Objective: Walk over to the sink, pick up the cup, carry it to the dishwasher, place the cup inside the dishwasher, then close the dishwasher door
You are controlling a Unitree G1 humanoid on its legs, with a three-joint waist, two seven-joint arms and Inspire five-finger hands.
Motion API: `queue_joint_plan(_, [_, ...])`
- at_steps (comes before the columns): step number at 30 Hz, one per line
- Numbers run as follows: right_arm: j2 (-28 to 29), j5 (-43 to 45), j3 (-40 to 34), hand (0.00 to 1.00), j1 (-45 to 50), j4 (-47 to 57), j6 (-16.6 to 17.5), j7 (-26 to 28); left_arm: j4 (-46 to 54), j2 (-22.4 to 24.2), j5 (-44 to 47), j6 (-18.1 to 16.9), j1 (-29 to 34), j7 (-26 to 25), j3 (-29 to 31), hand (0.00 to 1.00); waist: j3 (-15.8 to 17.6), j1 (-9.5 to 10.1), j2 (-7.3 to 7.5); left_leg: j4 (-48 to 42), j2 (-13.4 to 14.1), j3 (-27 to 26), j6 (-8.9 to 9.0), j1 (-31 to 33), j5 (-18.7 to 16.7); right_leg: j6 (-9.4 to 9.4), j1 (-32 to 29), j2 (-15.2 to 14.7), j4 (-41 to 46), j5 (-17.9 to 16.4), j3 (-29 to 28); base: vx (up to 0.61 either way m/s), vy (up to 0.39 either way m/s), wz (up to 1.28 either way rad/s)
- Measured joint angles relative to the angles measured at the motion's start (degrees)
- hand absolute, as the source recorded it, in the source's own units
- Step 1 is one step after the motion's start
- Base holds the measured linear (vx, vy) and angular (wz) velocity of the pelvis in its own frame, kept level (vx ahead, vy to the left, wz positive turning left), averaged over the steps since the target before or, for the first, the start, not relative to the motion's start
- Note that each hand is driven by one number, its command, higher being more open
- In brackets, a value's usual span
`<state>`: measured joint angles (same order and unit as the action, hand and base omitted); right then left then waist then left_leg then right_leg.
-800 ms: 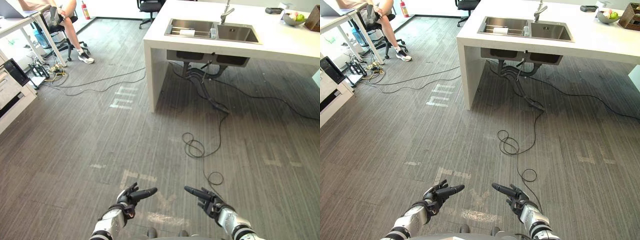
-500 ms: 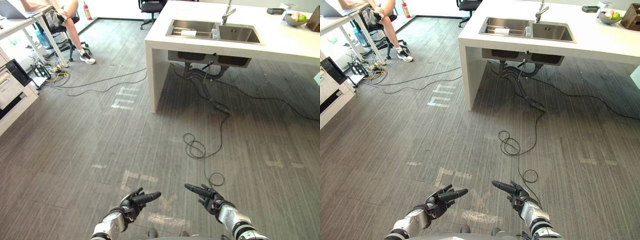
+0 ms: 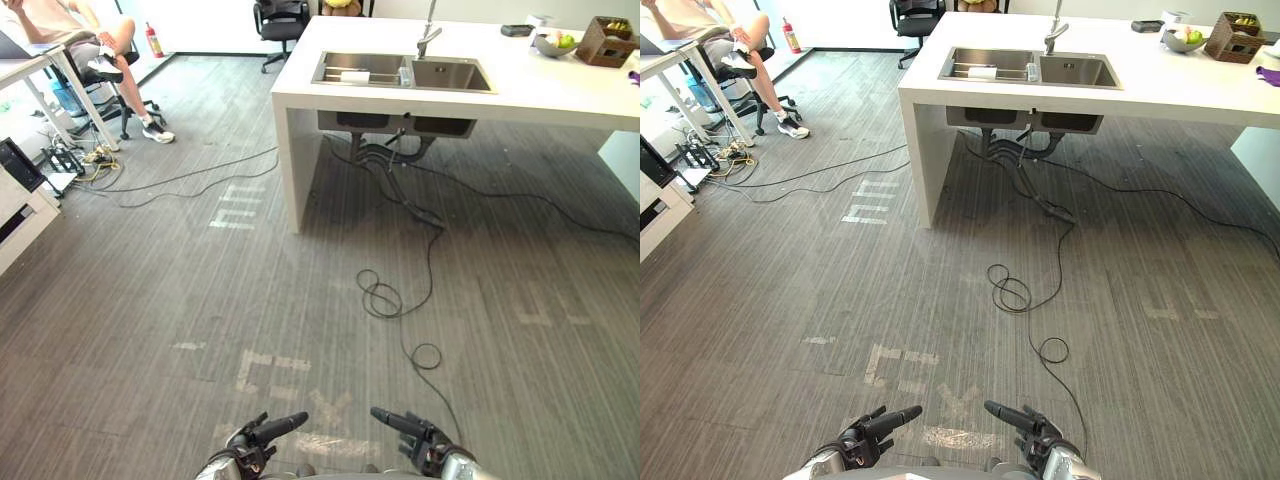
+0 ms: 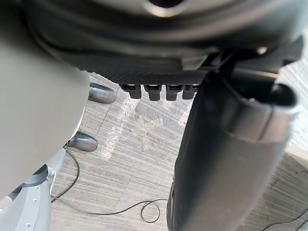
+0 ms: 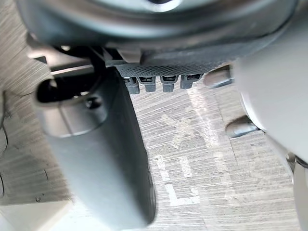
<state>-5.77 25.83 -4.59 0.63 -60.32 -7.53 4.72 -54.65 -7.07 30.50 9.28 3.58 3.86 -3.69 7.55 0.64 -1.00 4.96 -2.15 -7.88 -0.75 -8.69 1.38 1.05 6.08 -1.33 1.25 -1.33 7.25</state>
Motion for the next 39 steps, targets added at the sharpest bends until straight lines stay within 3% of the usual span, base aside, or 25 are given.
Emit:
queue_joint_plan(6, [0.0, 4.0, -1.7, 1.00, 0.6, -1.4, 1.8, 2.9, -2.1, 0.4, 0.5, -1.8, -0.1, 1.3, 2.0, 1.00, 0.0, -0.02, 0.07, 0.3, 0.0, -0.8, -0.42, -0.1, -0.3, 0.24, -0.3, 0.1, 0.1, -0.1, -0.7, -0.02, -0.007, -0.08])
queue_joint_plan(8, [0.0, 4.0, -1.9, 1.00, 0.3, -1.4, 2.2, 3.4, -2.3, 0.2, 1.6, -1.9, -0.3, 1.6, 2.0, 1.00, 0.2, -0.03, 0.25, 0.2, 0.0, -1.0, -1.00, 0.2, -0.7, 0.75, -2.0, -0.1, 3.0, -1.8, -0.8, 0.00, -0.003, -0.03])
queue_joint_plan(10, [-0.1, 4.0, -1.9, 1.00, -0.2, -1.4, 2.4, 3.7, -2.5, -0.4, 1.4, -1.4, -0.8, 2.4, 1.7, 1.00, 0.6, -0.06, 0.90, 0.2, -0.3, -1.4, -1.60, 0.1, -1.0, 2.61, -4.4, -1.2, 8.8, -4.7, -0.2, 0.02, 0.010, 0.07])
queue_joint_plan(11, [-0.4, 4.0, -1.9, 1.00, -0.9, -1.4, 2.3, 4.0, -2.7, -0.8, 0.6, -0.8, -1.9, 2.5, 1.0, 1.00, 0.8, -0.09, 0.90, -0.1, -0.4, -2.1, -2.67, -0.1, -1.5, 4.36, -6.9, -2.3, 14.5, -6.1, 1.2, 0.02, 0.024, 0.03])
queue_joint_plan(12, [-1.3, 4.0, -1.9, 1.00, -2.2, -1.5, 2.0, 4.2, -3.8, -0.9, 0.3, -0.6, -3.2, 2.5, 0.9, 1.00, 1.5, 0.07, 0.90, -0.8, -0.4, -2.3, -3.07, -0.3, -1.7, 4.51, -10.4, -3.4, 22.6, -6.7, 2.1, 0.01, 0.033, -0.01])
queue_joint_plan(13, [-1.5, 4.0, -1.9, 1.00, -3.0, -1.5, 1.9, 4.2, -4.6, -1.0, 0.5, -0.2, -4.0, 2.4, 0.9, 1.00, 1.8, 0.05, 1.14, -1.5, -0.5, -2.3, -3.57, -0.2, -2.1, 4.09, -12.5, -4.3, 27.4, -6.9, 2.8, 0.01, 0.041, -0.03])
queue_joint_plan(14, [-1.6, 4.0, -1.9, 1.00, -4.5, -1.5, 1.9, 4.3, -5.1, -1.3, 1.4, 0.5, -5.3, 2.3, 0.8, 1.00, 2.9, -0.10, 2.08, -3.4, -1.2, -2.1, -4.26, -0.5, -3.3, 2.90, -15.8, -7.2, 36.7, -6.2, 4.7, 0.04, 0.041, 0.10])
queue_joint_plan(15, [-1.8, 4.0, -1.9, 1.00, -5.7, -1.7, 1.9, 4.2, -5.0, -1.6, 2.3, 1.1, -6.7, 1.8, 0.7, 1.00, 3.6, -0.04, 2.60, -5.5, -1.7, -1.5, -4.20, -0.8, -5.0, 0.66, -17.8, -9.5, 42.7, -4.2, 6.3, 0.06, 0.035, 0.20])
queue_joint_plan(17, [-2.2, 4.5, -1.4, 1.00, -7.1, -2.0, 1.5, 3.9, -3.0, -1.3, 4.1, 2.3, -8.8, 0.8, -0.6, 1.00, 4.0, -0.49, 2.42, -7.3, -1.9, 0.4, -4.39, -1.4, -6.2, -0.42, -20.1, -11.5, 49.4, -0.7, 7.2, 0.13, 0.008, 0.41])
queue_joint_plan(18, [-2.4, 4.7, -1.0, 1.00, -8.5, -2.0, 1.2, 3.6, -0.8, -1.3, 5.1, 3.3, -10.2, 0.0, -1.0, 1.00, 5.0, -0.52, 2.21, -8.4, -1.7, 1.2, -4.71, -2.1, -6.6, -0.22, -21.4, -11.6, 51.5, -1.7, 6.9, 0.18, -0.013, 0.41])
queue_joint_plan(20, [-2.3, 6.2, 0.3, 1.00, -10.5, -1.8, 0.8, 3.2, 0.7, -1.6, 6.9, 4.6, -13.2, -0.8, -2.0, 1.00, 5.9, -0.66, 1.62, -10.4, -0.6, 2.2, -3.80, -2.0, -7.5, 0.23, -21.4, -10.1, 43.6, -4.7, 7.1, 0.20, -0.053, 0.32])
queue_joint_plan(22, [-2.3, 7.2, 1.2, 1.00, -11.5, -0.8, 0.4, 2.8, 1.4, -1.6, 8.4, 5.7, -15.4, -1.4, -2.9, 1.00, 6.3, -1.02, 1.17, -11.6, 0.7, 3.0, -2.82, -2.0, -8.6, 0.54, -21.2, -7.9, 31.2, -4.4, 6.8, 0.23, -0.116, 0.26])
queue_joint_plan(25, [-2.0, 8.7, 1.6, 1.00, -10.9, 1.9, -0.4, 3.1, 3.1, -2.2, 9.5, 6.8, -15.5, -2.4, -3.3, 1.00, 7.2, -1.47, 2.26, -14.0, 1.9, 3.9, -0.23, -2.9, -11.8, 3.24, -19.0, -6.3, 10.7, 1.0, 5.9, 0.29, -0.242, 0.14])
queue_joint_plan(26, [-1.9, 8.7, 1.6, 1.00, -9.6, 2.5, -0.7, 3.1, 3.0, -2.4, 9.5, 7.4, -14.7, -2.7, -3.8, 1.00, 7.8, -1.39, 3.83, -15.6, 1.3, 4.2, 0.94, -4.4, -14.4, 4.33, -16.8, -7.7, 6.8, 2.5, 5.7, 0.32, -0.354, 0.03])
queue_joint_plan(27, [-1.9, 8.7, 1.5, 1.00, -9.2, 2.6, -0.8, 3.1, 2.6, -2.4, 9.5, 7.5, -14.1, -3.0, -3.9, 1.00, 8.1, -1.42, 3.90, -16.7, 1.6, 4.1, 1.56, -5.0, -15.9, 4.40, -16.2, -7.6, 7.4, 6.1, 6.2, 0.25, -0.327, 0.00])
queue_joint_plan(28, [-2.2, 8.7, 1.4, 1.00, -8.0, 2.6, -1.1, 3.0, 1.9, -1.7, 9.5, 8.1, -12.8, -3.5, -4.6, 1.00, 8.1, -1.95, 3.50, -17.6, 3.3, 4.2, 2.70, -5.7, -17.8, 3.71, -16.4, -6.7, 9.8, 7.6, 7.4, 0.25, -0.283, -0.04])
queue_joint_plan(29, [-2.3, 8.7, 1.2, 1.00, -6.7, 2.6, -1.3, 3.0, 1.4, -1.0, 9.4, 8.4, -11.7, -3.6, -5.3, 1.00, 7.6, -2.07, 2.23, -17.4, 5.3, 4.0, 3.31, -6.0, -19.3, 2.72, -17.2, -4.9, 11.6, 7.0, 7.6, 0.26, -0.263, -0.05])
queue_joint_plan(30, [-2.3, 8.7, 0.7, 1.00, -6.6, 2.7, -1.1, 3.2, 1.3, -0.6, 9.4, 8.3, -11.1, -3.6, -5.3, 1.00, 7.6, -2.07, 2.06, -17.2, 6.3, 3.9, 3.51, -5.9, -19.7, 1.66, -17.8, -4.0, 12.4, 6.4, 7.6, 0.30, -0.284, -0.16])
queue_joint_plan(31, [-2.5, 8.7, -0.3, 1.00, -6.3, 2.7, -1.1, 3.9, -0.4, 0.1, 8.9, 7.9, -10.5, -3.3, -5.3, 1.00, 7.6, -2.14, 1.60, -16.8, 8.6, 4.0, 3.06, -5.4, -21.3, -1.89, -20.3, -2.0, 15.9, 4.4, 8.6, 0.23, -0.244, -0.15])
queue_joint_plan(32, [-2.5, 8.6, -0.5, 1.00, -6.1, 2.7, -1.0, 4.0, -0.7, 0.2, 8.8, 7.7, -10.3, -3.3, -5.3, 1.00, 7.5, -2.17, 1.39, -16.7, 9.0, 4.1, 2.57, -5.4, -21.6, -2.61, -20.6, -1.7, 16.5, 3.9, 8.8, 0.23, -0.252, -0.10])
queue_joint_plan(34, [-2.6, 8.4, -1.8, 1.00, -4.8, 2.7, -1.0, 4.4, -2.2, 1.0, 8.8, 6.5, -8.2, -3.2, -5.1, 1.00, 5.6, -2.77, 0.29, -15.4, 11.2, 4.2, 1.29, -6.5, -21.8, -6.14, -21.5, 0.7, 18.2, 0.6, 10.3, 0.30, -0.212, 0.04])
queue_joint_plan(35, [-2.7, 8.3, -2.6, 1.00, -4.4, 2.3, -0.9, 4.3, -2.3, 1.2, 8.8, 5.4, -7.2, -2.6, -4.9, 1.00, 5.2, -2.64, -0.06, -19.1, 11.7, 5.3, 2.28, -5.0, -19.3, -8.54, -21.4, 1.3, 18.8, -1.1, 10.4, 0.44, -0.262, 0.03])
queue_joint_plan(36, [-3.1, 8.3, -3.0, 1.00, -3.8, 2.1, -0.9, 4.4, -2.3, 1.6, 8.8, 4.6, -7.0, -2.1, -4.1, 1.00, 4.6, -2.82, -0.74, -27.0, 12.0, 5.8, 4.82, -1.0, -17.0, -8.47, -20.8, 1.4, 18.7, -2.1, 10.4, 0.39, -0.204, -0.02])
queue_joint_plan(38, [-3.8, 8.1, -2.8, 1.00, -2.8, 2.1, -0.8, 4.5, -2.2, 2.0, 8.8, 3.3, -6.9, -1.4, -3.5, 1.00, 3.7, -2.99, -1.98, -36.1, 12.9, 5.3, 6.57, 3.0, -14.3, -8.46, -19.4, 1.8, 18.2, -3.6, 10.5, 0.43, -0.182, 0.05])
queue_joint_plan(39, [-4.7, 7.1, -1.4, 1.00, -2.1, 0.5, -0.6, 4.6, -1.7, 2.6, 8.8, 0.9, -6.7, -1.2, -2.2, 1.00, 2.7, -2.82, -3.78, -54.2, 15.3, 4.7, 7.22, 10.4, -10.8, -9.31, -15.3, 3.9, 15.4, -4.8, 10.5, 0.47, -0.149, 0.02])
